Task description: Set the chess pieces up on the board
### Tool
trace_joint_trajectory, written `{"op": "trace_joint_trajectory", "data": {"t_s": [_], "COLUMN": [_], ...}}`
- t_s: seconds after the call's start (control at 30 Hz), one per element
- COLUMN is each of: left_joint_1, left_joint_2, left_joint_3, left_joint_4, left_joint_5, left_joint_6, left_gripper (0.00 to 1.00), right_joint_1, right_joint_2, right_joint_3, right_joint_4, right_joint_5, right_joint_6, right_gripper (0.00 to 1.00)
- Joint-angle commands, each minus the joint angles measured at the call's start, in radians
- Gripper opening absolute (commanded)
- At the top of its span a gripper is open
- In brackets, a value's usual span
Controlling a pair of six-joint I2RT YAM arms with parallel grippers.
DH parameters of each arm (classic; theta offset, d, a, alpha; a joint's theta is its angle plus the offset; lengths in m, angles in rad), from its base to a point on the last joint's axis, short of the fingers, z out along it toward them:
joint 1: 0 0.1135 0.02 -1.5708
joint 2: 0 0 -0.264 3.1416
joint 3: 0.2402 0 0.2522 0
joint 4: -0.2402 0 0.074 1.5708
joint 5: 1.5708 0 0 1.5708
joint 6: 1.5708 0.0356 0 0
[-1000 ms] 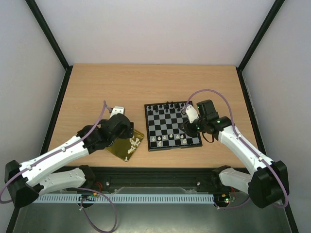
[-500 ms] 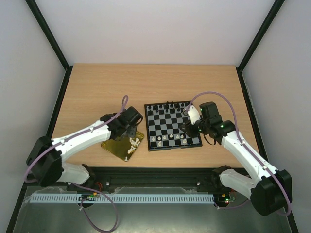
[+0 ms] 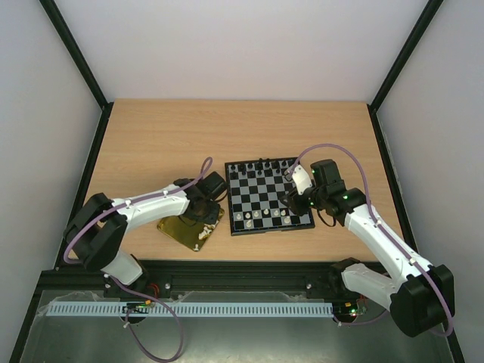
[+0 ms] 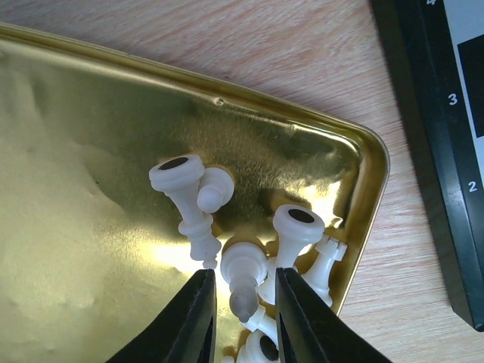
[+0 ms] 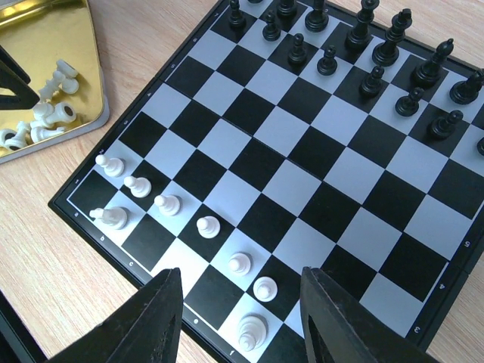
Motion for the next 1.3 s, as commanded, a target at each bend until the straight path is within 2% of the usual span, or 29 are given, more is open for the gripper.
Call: {"op": "trace_joint_trajectory", "data": {"t_s": [0.0,0.2,0.53,0.83,1.03,1.27], "left_joint_1": [0.002,0.002,0.002,0.002,-0.014,-0.162], "left_joint_2": [-0.006,-0.001,0.008,-0.105,-0.148,-0.134], "left_joint_3": [-0.015,-0.031,-0.023,0.023,0.043,0.150], "left_joint_4": [-0.005,0.001,0.006,-0.106,-0.125,-0.053], "left_joint_5": [0.024,0.012,-0.008,-0.034,-0.023,0.004], "left_joint_6": [-0.010,-0.008,-0.001,-0.005,-0.004,0.041], "left_gripper": [0.22,0.20,0.03,0.02,0.02,0.04], "right_joint_1": [-0.003,-0.004,-0.004,-0.004,-0.004,-0.004], "right_joint_2": [-0.010,-0.006,-0.003,0.002,0.004,0.022], "right_joint_3": [-0.013,-0.013,-0.015,-0.014,-0.014,-0.008], "right_joint_4": [-0.003,-0.003,-0.004,-0.004,-0.003,0.016], "right_joint_5": [-0.003,-0.004,-0.001,-0.001,0.001,0.072], "right_joint_6": [-0.010,-0.011,-0.013,-0.016,-0.013,0.020], "right_gripper": [0.45,0.45,0.45,0.45,0.45,0.45]}}
